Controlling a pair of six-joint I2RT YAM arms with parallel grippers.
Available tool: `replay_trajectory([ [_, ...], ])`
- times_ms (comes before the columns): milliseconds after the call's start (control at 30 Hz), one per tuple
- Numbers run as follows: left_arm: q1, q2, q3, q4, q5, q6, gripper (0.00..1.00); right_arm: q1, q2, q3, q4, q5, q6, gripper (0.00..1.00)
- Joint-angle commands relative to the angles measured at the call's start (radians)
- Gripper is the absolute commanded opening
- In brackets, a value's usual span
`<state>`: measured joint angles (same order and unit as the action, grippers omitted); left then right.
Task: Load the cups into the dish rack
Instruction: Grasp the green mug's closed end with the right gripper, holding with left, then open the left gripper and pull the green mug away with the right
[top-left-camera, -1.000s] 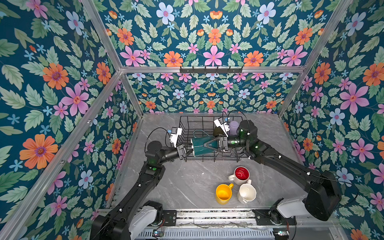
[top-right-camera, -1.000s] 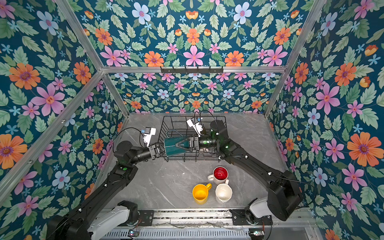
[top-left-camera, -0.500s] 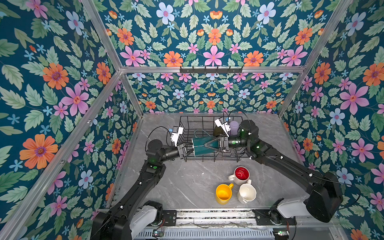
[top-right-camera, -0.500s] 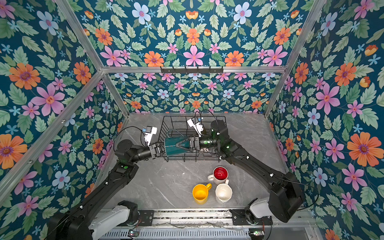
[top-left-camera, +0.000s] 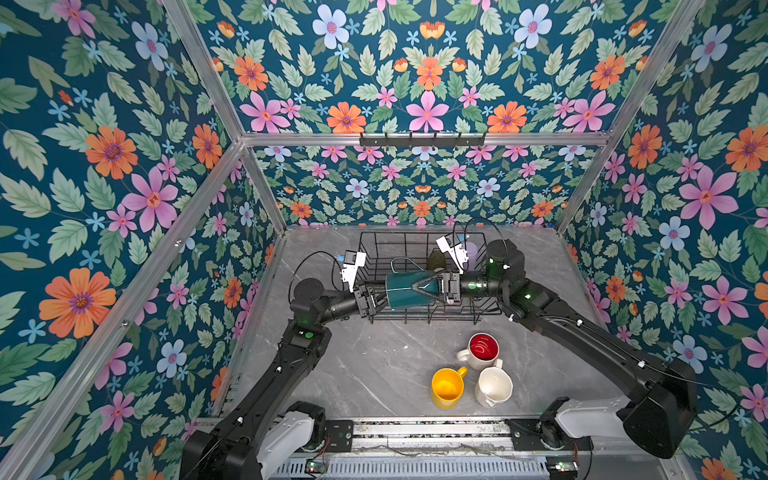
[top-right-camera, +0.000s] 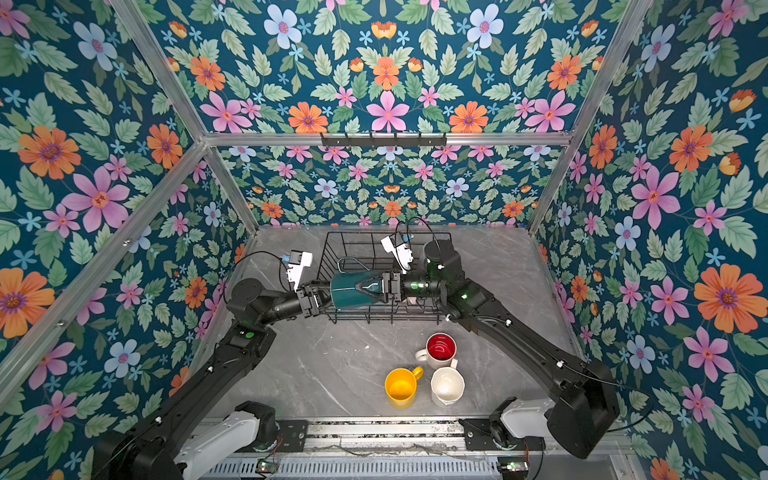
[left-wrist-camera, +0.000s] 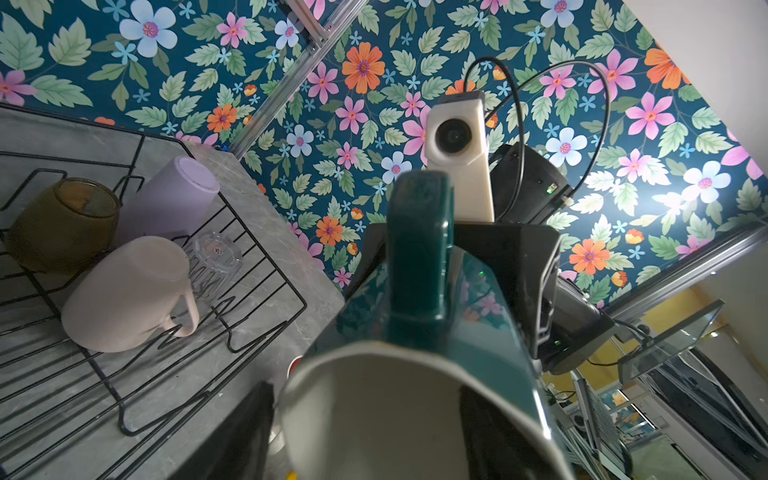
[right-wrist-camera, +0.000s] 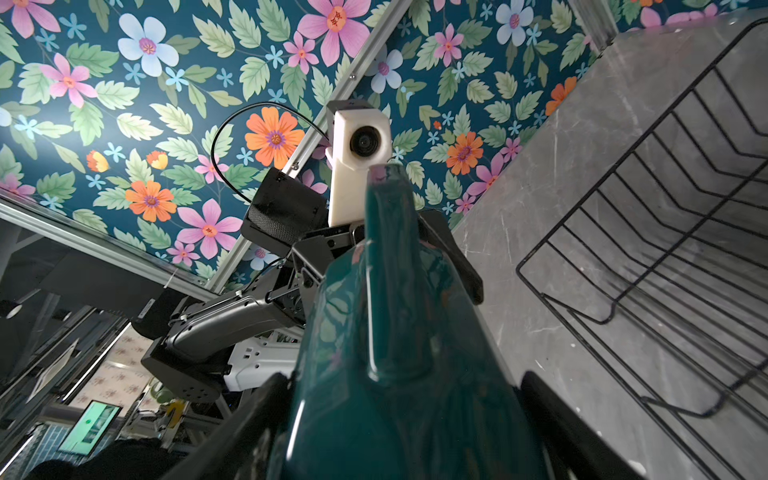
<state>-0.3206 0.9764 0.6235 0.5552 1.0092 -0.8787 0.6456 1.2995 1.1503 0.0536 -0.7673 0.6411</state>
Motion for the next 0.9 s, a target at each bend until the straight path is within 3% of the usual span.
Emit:
replay_trajectory([
  [0,0.002,-0.034,0.017,-0.087,-0.037,0.100,0.85,0.003,-0.050,0.040,-0.070,0.079,-0.069,0.00],
  [200,0.010,-0.094,0.057,-0.322,-0.182,0.251,0.94,0.000,-0.085,0.129,-0.282,0.197,-0.158,0.00],
  [467,0.017,-0.138,0.066,-0.447,-0.404,0.299,0.95,-0.002,-0.062,0.178,-0.330,0.253,-0.176,0.00],
  [733,0.018,-0.268,0.082,-0.660,-0.890,0.386,0.99,-0.002,0.036,0.292,-0.448,0.353,-0.241,0.00],
  [867,0.019,-0.340,0.052,-0.679,-1.000,0.408,1.00,0.000,0.095,0.353,-0.508,0.404,-0.274,0.00],
])
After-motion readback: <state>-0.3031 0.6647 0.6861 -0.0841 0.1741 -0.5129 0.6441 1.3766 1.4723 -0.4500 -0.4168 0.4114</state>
